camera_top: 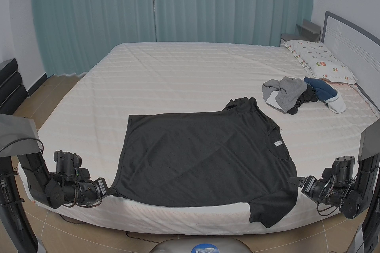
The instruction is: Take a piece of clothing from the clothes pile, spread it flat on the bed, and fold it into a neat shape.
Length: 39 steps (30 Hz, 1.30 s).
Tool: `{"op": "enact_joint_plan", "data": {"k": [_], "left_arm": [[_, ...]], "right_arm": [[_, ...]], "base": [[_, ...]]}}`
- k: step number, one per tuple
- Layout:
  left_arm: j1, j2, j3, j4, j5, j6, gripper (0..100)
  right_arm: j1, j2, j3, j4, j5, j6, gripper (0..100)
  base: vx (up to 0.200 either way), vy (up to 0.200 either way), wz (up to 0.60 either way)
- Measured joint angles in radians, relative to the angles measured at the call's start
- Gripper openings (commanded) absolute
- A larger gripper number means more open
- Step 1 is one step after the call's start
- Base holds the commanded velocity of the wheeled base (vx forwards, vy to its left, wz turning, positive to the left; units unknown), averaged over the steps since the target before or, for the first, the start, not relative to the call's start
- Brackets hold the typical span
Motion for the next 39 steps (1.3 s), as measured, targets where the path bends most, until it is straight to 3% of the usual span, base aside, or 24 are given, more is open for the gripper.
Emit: {"op": "enact_joint_plan", "data": {"k": [14,15,38,39], "left_arm": [[0.031,0.008,-0.002,-0.023,-0.041,-0.012,0],[0.032,0.008,-0.002,-0.023,-0.041,-0.013,0],[0.033,0.012,-0.005,-0.023,-0.041,-0.011,0],[0.033,0.012,-0.005,-0.023,-0.041,-0.011,0]], "right_arm": [[-0.024,0.155,-0.120,-0.015,-0.027,-0.012,100],[-0.024,0.161,-0.129,-0.015,-0.027,-0.012,0],[-0.064,0.205,-0.404,0.106,-0.026,-0.036,0],[-0.063,0.206,-0.410,0.110,-0.026,-0.037,100]], "base": [[0.000,0.000,0.00],[0.000,0.000,0.00],[0.000,0.000,0.00],[0.000,0.000,0.00]]}}
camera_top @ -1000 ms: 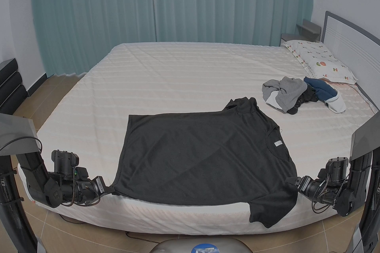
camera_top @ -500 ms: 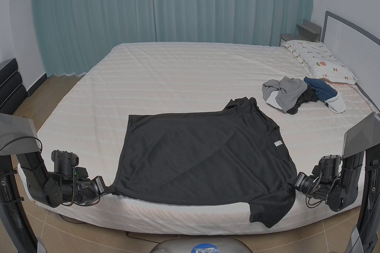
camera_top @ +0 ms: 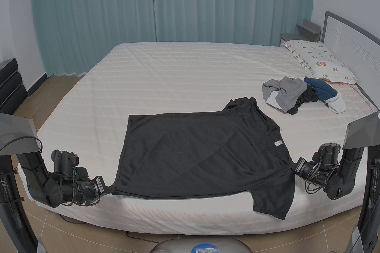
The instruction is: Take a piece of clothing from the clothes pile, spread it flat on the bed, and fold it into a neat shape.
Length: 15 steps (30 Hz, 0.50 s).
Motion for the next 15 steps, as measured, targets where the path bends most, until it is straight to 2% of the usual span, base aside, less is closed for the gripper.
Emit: {"op": "enact_joint_plan", "data": {"k": [9,15], "left_arm": [[0.000,0.000,0.000,0.000,0.000,0.002,0],[0.000,0.000,0.000,-0.001,0.000,0.001,0]], "right_arm": [[-0.004,0.016,-0.014,0.002,0.003,-0.024,100],[-0.026,-0.030,0.047,-0.002,0.040,-0.052,100]], "base": [[0.000,0.000,0.00],[0.000,0.000,0.00]]}}
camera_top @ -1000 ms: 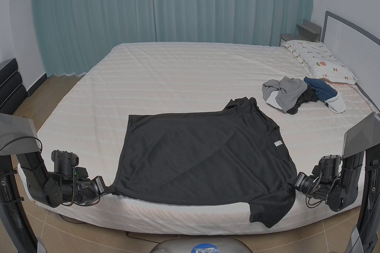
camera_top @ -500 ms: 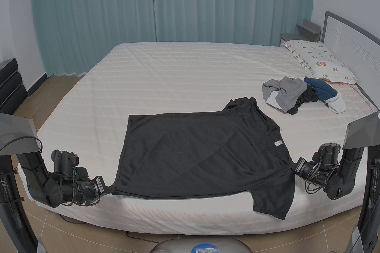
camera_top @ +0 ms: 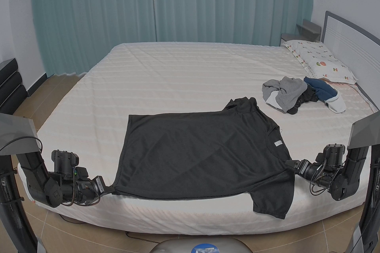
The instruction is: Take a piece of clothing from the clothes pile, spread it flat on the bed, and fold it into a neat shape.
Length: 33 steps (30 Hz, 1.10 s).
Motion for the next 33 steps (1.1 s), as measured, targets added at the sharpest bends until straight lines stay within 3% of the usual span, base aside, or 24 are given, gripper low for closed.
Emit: {"op": "enact_joint_plan", "data": {"k": [14,29,30,33], "left_arm": [[0.000,0.000,-0.001,0.000,0.000,0.001,0],[0.000,0.000,-0.001,0.000,0.001,0.001,0],[0.000,0.000,-0.001,0.000,0.001,0.001,0],[-0.001,0.000,-0.001,-0.001,0.001,0.001,0]], "right_arm": [[0.001,-0.082,0.271,-0.023,0.187,-0.173,100],[0.028,0.043,0.281,-0.182,0.193,-0.179,100],[0.028,0.050,0.281,-0.182,0.193,-0.179,0],[0.028,0.062,0.282,-0.184,0.193,-0.178,0]], "base": [[0.000,0.000,0.00],[0.000,0.000,0.00],[0.000,0.000,0.00],[0.000,0.000,0.00]]}}
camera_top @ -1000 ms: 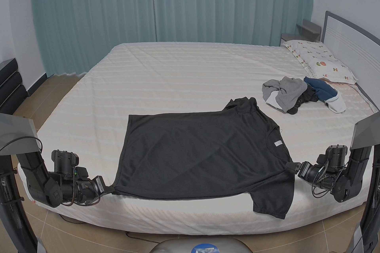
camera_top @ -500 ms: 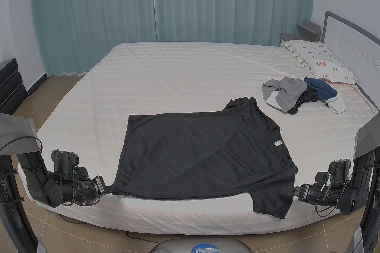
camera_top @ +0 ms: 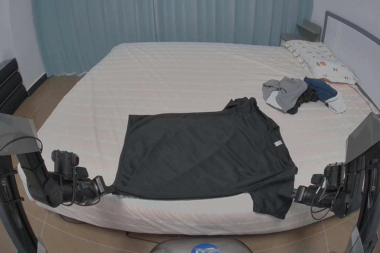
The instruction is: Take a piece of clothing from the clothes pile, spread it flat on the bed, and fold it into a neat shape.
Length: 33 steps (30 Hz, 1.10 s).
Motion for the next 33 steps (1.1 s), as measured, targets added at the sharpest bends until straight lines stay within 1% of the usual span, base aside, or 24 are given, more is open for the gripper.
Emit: {"op": "enact_joint_plan", "data": {"k": [10,21,25,27,31,33], "left_arm": [[0.000,0.000,0.000,0.000,0.000,0.000,0],[0.001,0.000,0.011,-0.001,0.007,0.012,0],[0.000,-0.004,0.020,-0.001,0.011,0.014,0],[0.000,-0.008,0.029,-0.001,0.012,0.021,0],[-0.003,-0.016,0.051,-0.001,0.015,0.071,0],[-0.004,-0.019,0.063,-0.001,0.015,0.103,0]], "right_arm": [[-0.019,0.007,0.016,0.000,-0.010,0.000,0],[-0.085,-0.051,0.097,0.002,-0.011,-0.011,0],[-0.101,-0.070,0.102,0.054,-0.012,-0.012,0],[-0.103,-0.078,0.104,0.089,-0.025,-0.013,0],[-0.104,-0.100,0.104,0.130,-0.061,-0.018,0],[-0.103,-0.116,0.104,0.179,-0.073,-0.025,0]], "base": [[0.000,0.000,0.00],[0.000,0.000,0.00],[0.000,0.000,0.00],[0.000,0.000,0.00],[0.000,0.000,0.00],[0.000,0.000,0.00]]}}
